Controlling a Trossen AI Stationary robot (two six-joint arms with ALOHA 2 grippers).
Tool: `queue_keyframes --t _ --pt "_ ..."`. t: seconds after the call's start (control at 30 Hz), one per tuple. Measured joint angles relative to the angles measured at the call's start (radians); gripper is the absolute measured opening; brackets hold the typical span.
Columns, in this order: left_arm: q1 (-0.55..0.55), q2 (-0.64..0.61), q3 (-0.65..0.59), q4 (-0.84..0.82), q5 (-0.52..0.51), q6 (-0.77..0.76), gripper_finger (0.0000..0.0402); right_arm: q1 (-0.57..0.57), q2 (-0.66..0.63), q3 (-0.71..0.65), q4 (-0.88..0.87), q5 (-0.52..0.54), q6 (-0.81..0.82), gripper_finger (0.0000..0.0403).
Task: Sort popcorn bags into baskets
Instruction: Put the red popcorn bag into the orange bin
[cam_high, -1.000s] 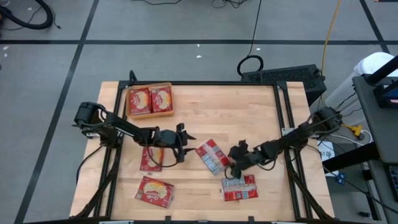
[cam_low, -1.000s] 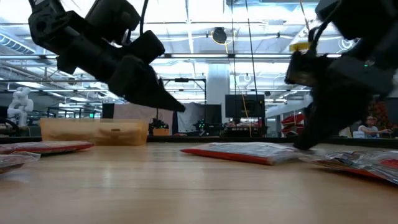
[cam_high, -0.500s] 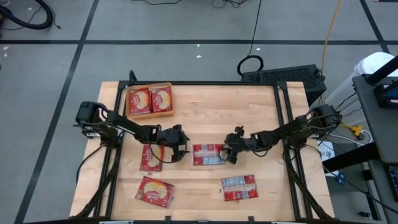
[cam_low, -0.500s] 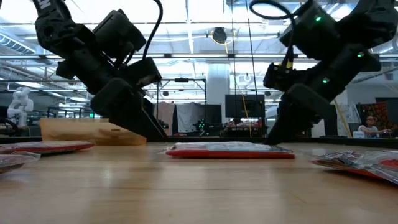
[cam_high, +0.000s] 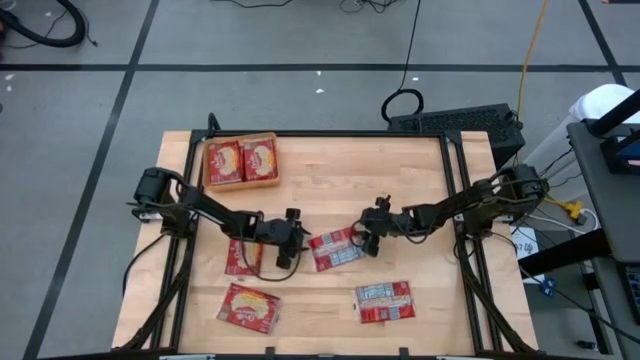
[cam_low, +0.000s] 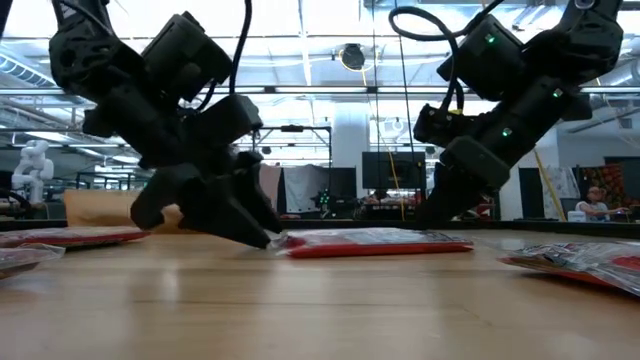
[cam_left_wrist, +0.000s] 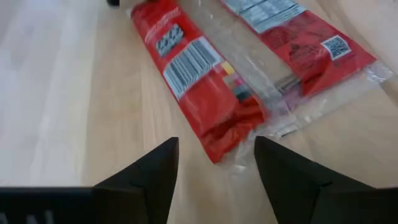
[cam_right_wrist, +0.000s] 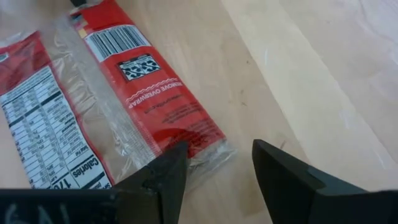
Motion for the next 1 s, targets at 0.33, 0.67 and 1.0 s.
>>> queue_keyframes --t 0.33,0.67,1.0 --pt "0.026 0.022 0.0 0.009 0.139 0.15 0.0139 0.0 0.0 0.0 0.04 -0.022 0.01 0.0173" --pt "0.067 0.01 -0.003 0.023 0.191 0.134 0.0006 0.0 -0.041 0.0 0.109 0.004 0.018 0.0174" --pt "0.115 0.013 -0.005 0.119 0.071 0.079 0.0002 0.134 -0.147 0.065 -0.103 0.005 -0.001 0.0212"
